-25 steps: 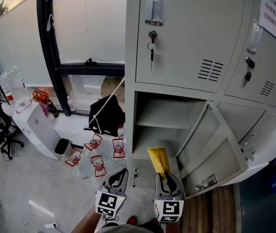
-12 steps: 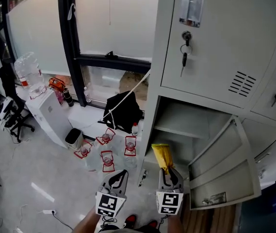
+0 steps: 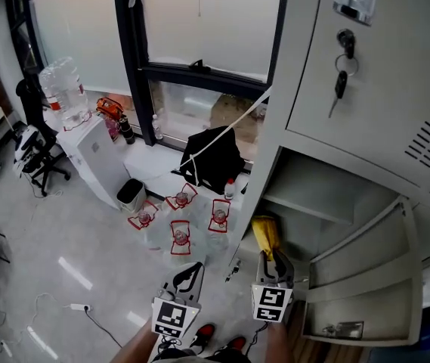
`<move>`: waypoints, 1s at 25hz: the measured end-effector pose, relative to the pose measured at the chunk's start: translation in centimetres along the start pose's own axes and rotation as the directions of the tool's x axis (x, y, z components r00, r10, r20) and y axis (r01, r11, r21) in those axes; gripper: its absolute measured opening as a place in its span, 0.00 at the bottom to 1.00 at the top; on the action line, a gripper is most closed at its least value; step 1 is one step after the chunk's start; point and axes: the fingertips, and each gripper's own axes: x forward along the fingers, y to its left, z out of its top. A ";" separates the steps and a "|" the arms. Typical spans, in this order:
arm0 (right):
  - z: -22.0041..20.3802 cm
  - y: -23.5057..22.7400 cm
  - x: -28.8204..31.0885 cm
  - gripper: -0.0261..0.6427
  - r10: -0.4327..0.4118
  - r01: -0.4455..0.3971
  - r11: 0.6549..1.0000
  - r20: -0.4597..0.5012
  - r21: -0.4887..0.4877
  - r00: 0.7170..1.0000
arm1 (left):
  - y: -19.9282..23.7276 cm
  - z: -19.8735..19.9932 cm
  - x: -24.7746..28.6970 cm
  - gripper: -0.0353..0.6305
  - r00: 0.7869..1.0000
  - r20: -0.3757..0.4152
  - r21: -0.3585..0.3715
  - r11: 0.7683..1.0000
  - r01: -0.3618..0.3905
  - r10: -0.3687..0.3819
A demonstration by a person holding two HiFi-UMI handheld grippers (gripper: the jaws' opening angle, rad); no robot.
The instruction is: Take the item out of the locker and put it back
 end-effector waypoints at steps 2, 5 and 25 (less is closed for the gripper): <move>-0.5 0.0 0.9 0.19 0.008 -0.008 1.000 -0.013 -0.009 1.000 | 0.1 -0.4 0.1 0.09 1.000 -0.009 -0.006 1.000 -0.012 0.011; -1.3 0.3 2.2 0.19 0.014 -0.015 0.999 -0.032 -0.037 0.999 | 0.4 -1.0 0.3 0.09 0.999 -0.021 -0.014 0.999 -0.028 0.028; -2.7 1.5 5.0 0.24 0.004 -0.012 0.987 -0.052 -0.161 0.999 | 1.2 -4.2 -0.7 0.09 0.990 -0.078 -0.064 0.990 -0.122 0.117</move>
